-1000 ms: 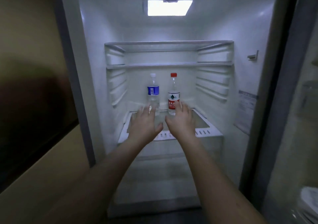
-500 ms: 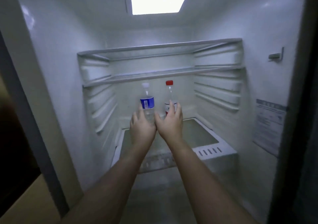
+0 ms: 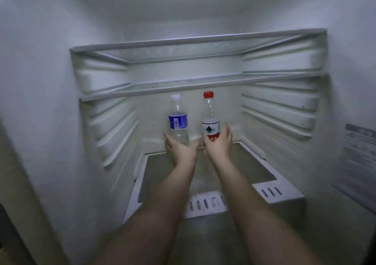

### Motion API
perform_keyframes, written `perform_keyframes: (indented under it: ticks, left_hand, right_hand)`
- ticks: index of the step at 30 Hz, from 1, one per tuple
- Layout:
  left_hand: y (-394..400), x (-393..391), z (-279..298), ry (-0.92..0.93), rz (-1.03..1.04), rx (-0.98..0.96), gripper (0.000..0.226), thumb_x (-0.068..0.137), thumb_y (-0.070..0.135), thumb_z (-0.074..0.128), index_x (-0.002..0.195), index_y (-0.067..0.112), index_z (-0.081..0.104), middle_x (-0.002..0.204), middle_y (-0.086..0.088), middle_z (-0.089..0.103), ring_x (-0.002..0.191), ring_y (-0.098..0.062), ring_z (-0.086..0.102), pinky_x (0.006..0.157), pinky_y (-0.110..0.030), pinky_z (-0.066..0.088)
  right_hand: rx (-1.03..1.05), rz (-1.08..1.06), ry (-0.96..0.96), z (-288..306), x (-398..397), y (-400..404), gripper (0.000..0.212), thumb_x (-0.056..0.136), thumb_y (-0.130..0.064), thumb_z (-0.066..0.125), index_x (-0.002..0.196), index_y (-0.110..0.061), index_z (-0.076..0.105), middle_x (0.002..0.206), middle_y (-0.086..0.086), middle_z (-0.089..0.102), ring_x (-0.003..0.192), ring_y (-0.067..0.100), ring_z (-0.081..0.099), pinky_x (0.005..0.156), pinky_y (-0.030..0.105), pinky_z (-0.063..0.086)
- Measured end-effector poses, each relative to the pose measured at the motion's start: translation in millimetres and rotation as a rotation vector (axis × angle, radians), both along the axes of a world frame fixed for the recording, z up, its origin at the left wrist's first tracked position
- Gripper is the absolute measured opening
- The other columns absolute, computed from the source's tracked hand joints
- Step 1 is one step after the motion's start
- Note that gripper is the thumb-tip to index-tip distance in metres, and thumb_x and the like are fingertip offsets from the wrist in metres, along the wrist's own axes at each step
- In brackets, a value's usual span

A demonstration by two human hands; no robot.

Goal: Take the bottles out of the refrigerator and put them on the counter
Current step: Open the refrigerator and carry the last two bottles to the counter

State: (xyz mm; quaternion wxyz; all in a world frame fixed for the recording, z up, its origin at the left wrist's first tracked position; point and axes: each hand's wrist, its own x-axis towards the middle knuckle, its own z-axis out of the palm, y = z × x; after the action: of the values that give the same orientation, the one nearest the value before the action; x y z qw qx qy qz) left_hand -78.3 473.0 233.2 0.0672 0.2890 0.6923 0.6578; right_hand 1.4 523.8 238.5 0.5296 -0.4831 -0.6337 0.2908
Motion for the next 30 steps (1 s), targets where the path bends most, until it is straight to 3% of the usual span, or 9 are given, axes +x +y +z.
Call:
perform_keyframes:
  ticks: [6,11,14,17,20,22,24,27,30]
  left_hand:
    - [23.1,-18.4,-3.3,-0.095,-0.028,-0.031,0.121,0.063,0.022,0.088,0.154,0.018,0.008,0.142,-0.019,0.048,0.127,-0.035,0.051,0.107,-0.044,0.042]
    - [33.3,-30.4,-1.5,-0.033,0.007,-0.07,0.122,0.057,0.04,0.091,0.151,0.025,0.016,0.141,-0.012,0.053,0.127,-0.035,0.05,0.107,-0.049,0.041]
    - [39.8,-34.3,-3.0,-0.052,-0.001,-0.034,0.116,0.057,0.034,0.093,0.149,0.023,0.023,0.14,-0.011,0.053,0.126,-0.035,0.052,0.106,-0.049,0.042]
    - [43.5,-39.4,-2.7,-0.106,-0.038,-0.037,0.084,0.061,0.027,0.091,0.13,0.019,0.043,0.127,-0.01,0.061,0.114,-0.034,0.059,0.099,-0.05,0.048]
    - [41.5,-41.8,0.9,-0.145,-0.044,-0.02,0.061,0.067,0.02,0.087,0.115,0.017,0.05,0.11,-0.007,0.064,0.099,-0.032,0.064,0.089,-0.044,0.054]
    - [39.2,-39.8,4.7,-0.129,-0.017,0.003,0.049,0.069,0.015,0.082,0.106,0.017,0.05,0.098,-0.006,0.062,0.086,-0.028,0.064,0.07,-0.029,0.053]
    - [34.1,-33.1,7.7,-0.097,0.016,0.008,0.044,0.069,0.014,0.079,0.101,0.018,0.05,0.092,-0.004,0.06,0.069,-0.016,0.057,0.05,-0.019,0.037]
    - [27.7,-22.0,8.9,-0.135,0.02,0.041,0.043,0.069,0.016,0.08,0.101,0.018,0.051,0.09,-0.002,0.06,0.065,-0.008,0.05,0.051,-0.019,0.037]
    - [16.9,-9.8,15.4,-0.153,0.018,0.098,0.049,0.066,0.016,0.082,0.104,0.017,0.051,0.085,0.002,0.061,0.075,-0.021,0.06,0.065,-0.027,0.045]
  right_hand:
    - [-0.199,0.102,0.138,-11.1,-11.7,26.2,0.106,0.075,-0.028,0.081,0.156,-0.012,0.014,0.158,0.014,0.026,0.142,0.032,0.033,0.114,0.042,0.032]
    - [-0.212,0.156,0.153,-3.1,-17.1,46.3,0.116,0.067,-0.027,0.086,0.156,-0.018,0.013,0.153,0.011,0.036,0.138,0.032,0.039,0.111,0.048,0.038]
    - [-0.207,0.24,0.212,-5.9,-18.1,52.5,0.101,0.067,-0.022,0.087,0.149,-0.02,0.027,0.14,0.011,0.053,0.125,0.034,0.053,0.102,0.051,0.048]
    - [-0.181,0.259,0.294,-11.3,-16.5,51.7,0.078,0.069,-0.015,0.084,0.135,-0.018,0.042,0.122,0.013,0.064,0.109,0.038,0.063,0.092,0.053,0.053]
    - [-0.122,0.212,0.272,-11.5,-13.9,48.2,0.069,0.069,-0.018,0.084,0.128,-0.016,0.049,0.118,0.009,0.064,0.106,0.029,0.063,0.091,0.045,0.054]
    - [-0.092,0.17,0.203,-10.9,-13.2,46.0,0.071,0.068,-0.027,0.083,0.128,-0.017,0.048,0.119,0.009,0.058,0.105,0.027,0.06,0.089,0.043,0.053]
    - [-0.059,0.146,0.179,-8.9,-13.6,42.6,0.071,0.066,-0.033,0.083,0.126,-0.019,0.047,0.115,0.006,0.051,0.097,0.022,0.055,0.083,0.035,0.049]
    - [-0.002,0.134,0.19,-1.6,-15.7,35.4,0.066,0.066,-0.034,0.08,0.12,-0.018,0.048,0.108,0.004,0.052,0.089,0.02,0.055,0.074,0.03,0.043]
    - [0.003,0.14,0.194,5.5,-16.2,27.0,0.056,0.065,-0.031,0.076,0.111,-0.02,0.047,0.099,0.001,0.061,0.085,0.023,0.062,0.064,0.027,0.044]
